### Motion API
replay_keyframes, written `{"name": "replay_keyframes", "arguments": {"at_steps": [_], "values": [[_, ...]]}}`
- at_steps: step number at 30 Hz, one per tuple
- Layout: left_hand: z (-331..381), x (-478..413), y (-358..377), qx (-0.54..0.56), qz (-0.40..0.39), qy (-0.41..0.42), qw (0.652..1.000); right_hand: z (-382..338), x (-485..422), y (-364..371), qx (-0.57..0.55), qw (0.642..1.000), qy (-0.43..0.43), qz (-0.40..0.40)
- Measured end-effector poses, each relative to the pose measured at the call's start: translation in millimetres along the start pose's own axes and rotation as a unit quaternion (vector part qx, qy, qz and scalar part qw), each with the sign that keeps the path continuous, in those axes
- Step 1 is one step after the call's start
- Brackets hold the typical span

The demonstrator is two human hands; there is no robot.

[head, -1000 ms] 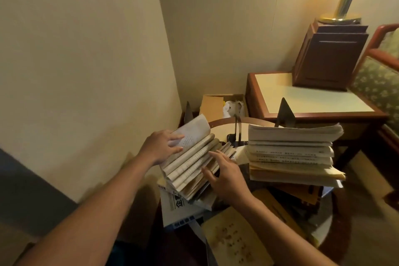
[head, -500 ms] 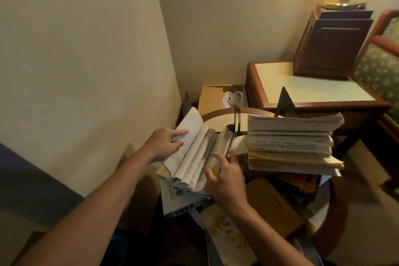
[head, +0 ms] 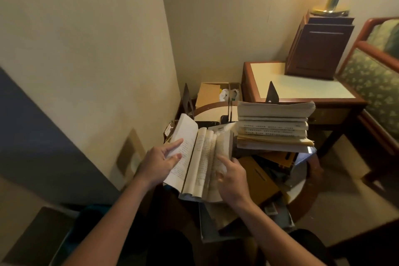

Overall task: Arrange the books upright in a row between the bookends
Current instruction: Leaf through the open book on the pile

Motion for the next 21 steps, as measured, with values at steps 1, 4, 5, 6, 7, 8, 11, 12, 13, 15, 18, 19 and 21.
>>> {"name": "replay_keyframes", "arguments": {"at_steps": [1,4,5,6,7,8,11,12,13,15,18,19,21], "values": [[-1,9,4,0.015,0.005,0.001,1.0,1,6,-4,0.009,1.0,-0.003,-0.001],[2,34,17,0.076,0.023,0.005,0.997,9,24,-17,0.031,1.0,-0.003,-0.007],[3,41,22,0.097,0.024,0.007,0.995,13,31,-21,0.028,1.0,-0.006,-0.007],[4,50,28,0.118,0.024,0.01,0.993,17,39,-27,0.023,1.0,-0.006,-0.006],[5,57,33,0.134,0.026,0.012,0.991,21,44,-32,0.013,1.0,-0.006,-0.002],[4,63,38,0.147,0.027,0.014,0.989,26,49,-36,0.003,1.0,0.0,0.0],[3,84,54,0.192,0.034,0.011,0.981,40,67,-49,-0.01,1.0,0.016,-0.003],[2,88,59,0.212,0.033,0.005,0.977,43,71,-52,-0.008,1.0,0.023,-0.007],[1,89,64,0.23,0.031,-0.001,0.973,46,72,-55,-0.007,1.0,0.028,-0.008],[-3,92,73,0.263,0.027,-0.013,0.964,52,73,-60,0.001,1.0,0.03,-0.008],[-9,93,82,0.31,0.032,-0.017,0.95,59,71,-63,0.009,0.999,0.032,-0.019],[-12,94,85,0.321,0.033,-0.022,0.946,64,70,-64,0.013,0.999,0.035,-0.019],[-18,95,89,0.34,0.034,-0.025,0.939,70,70,-63,0.038,0.998,0.041,-0.009]]}}
Point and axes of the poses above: each hand's wrist, its own x-axis away from the middle knuckle, its own y-axis out of the palm, z = x × y, the point moved 4 cm from there along -x, towards the middle knuckle, and after that the axes turned 5 degrees about -z, right-handed, at the moved point
